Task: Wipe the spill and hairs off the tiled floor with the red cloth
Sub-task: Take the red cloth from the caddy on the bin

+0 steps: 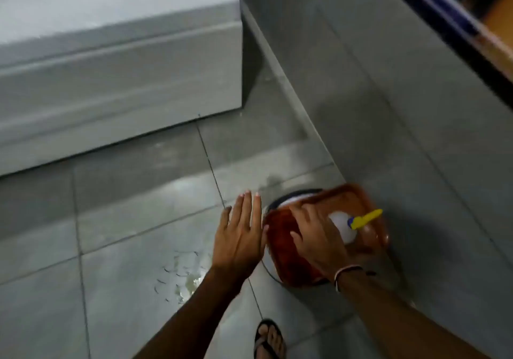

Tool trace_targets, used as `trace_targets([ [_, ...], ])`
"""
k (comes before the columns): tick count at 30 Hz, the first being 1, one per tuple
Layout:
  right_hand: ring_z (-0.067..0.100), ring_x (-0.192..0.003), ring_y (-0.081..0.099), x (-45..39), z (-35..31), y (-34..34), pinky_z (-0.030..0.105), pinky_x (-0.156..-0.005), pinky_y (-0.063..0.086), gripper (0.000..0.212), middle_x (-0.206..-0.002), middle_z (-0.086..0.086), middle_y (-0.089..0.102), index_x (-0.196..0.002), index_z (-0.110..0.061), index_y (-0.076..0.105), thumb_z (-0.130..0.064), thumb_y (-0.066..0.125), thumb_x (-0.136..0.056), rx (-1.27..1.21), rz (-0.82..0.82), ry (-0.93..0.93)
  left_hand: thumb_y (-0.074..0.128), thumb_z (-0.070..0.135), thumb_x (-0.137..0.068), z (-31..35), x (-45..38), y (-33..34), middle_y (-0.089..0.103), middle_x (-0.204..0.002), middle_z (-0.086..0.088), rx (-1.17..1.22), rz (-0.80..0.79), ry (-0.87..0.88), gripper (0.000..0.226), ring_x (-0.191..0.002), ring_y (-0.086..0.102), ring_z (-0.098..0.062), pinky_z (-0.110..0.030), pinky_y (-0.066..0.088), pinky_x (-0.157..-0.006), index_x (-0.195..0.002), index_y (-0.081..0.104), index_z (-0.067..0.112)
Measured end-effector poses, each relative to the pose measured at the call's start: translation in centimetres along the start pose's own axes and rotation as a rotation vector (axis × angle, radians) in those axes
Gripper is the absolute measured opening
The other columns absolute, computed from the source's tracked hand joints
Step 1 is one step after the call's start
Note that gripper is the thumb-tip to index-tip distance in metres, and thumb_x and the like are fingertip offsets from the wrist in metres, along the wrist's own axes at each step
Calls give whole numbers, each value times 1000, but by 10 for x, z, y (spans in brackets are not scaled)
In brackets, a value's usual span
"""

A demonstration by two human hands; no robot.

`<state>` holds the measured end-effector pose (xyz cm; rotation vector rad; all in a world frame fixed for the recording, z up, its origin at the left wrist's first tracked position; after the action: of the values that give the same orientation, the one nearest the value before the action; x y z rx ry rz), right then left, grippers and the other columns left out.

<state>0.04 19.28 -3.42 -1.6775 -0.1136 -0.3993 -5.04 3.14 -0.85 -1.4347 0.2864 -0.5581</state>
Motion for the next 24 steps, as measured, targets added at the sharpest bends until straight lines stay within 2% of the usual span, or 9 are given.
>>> trace_targets([
  [2,30,-119,57,-6,17,61,43,-100,50,58,-138,13,51,-149,-20,41,-36,56,-95,0,-33,31,37,43,-103,11,-2,69,51,-157,-22,21,-85,3,66,-144,53,-35,-50,52,-112,-153,50,1],
  [4,28,-116,55,-10,25,109,41,-98,50,60,-137,12,50,-152,-27,34,-43,51,-97,45,-101,53,35,44,-103,16,2,124,50,-157,-23,33,-122,29,68,-145,51,-36,-51,52,-112,-153,49,0],
  [8,26,-119,53,-32,23,169,37,-95,50,65,-143,13,44,-154,-30,27,-47,52,-97,19,-113,87,58,50,-99,16,-7,197,44,-161,-24,5,-137,103,76,-148,46,-36,-51,47,-117,-154,46,-1],
  [10,27,-117,54,-38,24,182,37,-90,53,64,-141,15,45,-151,-30,30,-46,55,-94,17,-109,126,61,52,-98,14,-8,220,40,-163,-23,-21,-159,138,79,-150,43,-35,-51,44,-120,-155,44,1],
  [15,25,-108,59,-43,21,180,36,-90,55,44,-128,12,52,-141,-27,40,-29,52,-98,-64,-80,127,41,52,-106,20,-2,237,18,-172,-19,42,-198,134,75,-159,24,-32,-52,28,-129,-164,26,7],
  [19,24,-100,60,-44,20,162,33,-89,51,38,-117,10,60,-130,-21,52,-14,59,-94,-214,-86,204,32,53,-108,11,12,225,8,-175,-16,69,-232,95,77,-162,12,-31,-51,18,-132,-167,11,9],
  [21,25,-103,59,-38,17,148,34,-91,47,38,-118,10,61,-128,-18,55,-13,62,-92,-251,-32,241,30,53,-107,-9,27,216,9,-175,-17,77,-215,63,77,-162,13,-31,-52,20,-131,-167,13,8],
  [24,29,-107,60,-26,1,122,38,-93,47,38,-120,12,61,-127,-14,58,-14,67,-90,-303,118,248,46,52,-104,-60,61,199,27,-171,-19,84,-156,-24,77,-158,28,-33,-54,34,-125,-163,31,5],
])
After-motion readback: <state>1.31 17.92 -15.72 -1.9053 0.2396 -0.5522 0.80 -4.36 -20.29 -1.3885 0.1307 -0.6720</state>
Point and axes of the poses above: each hand's wrist, its own x-axis away from the middle knuckle, its own y-axis out of the palm, z = x × y, the point moved 6 cm from there along -x, towards the middle knuckle
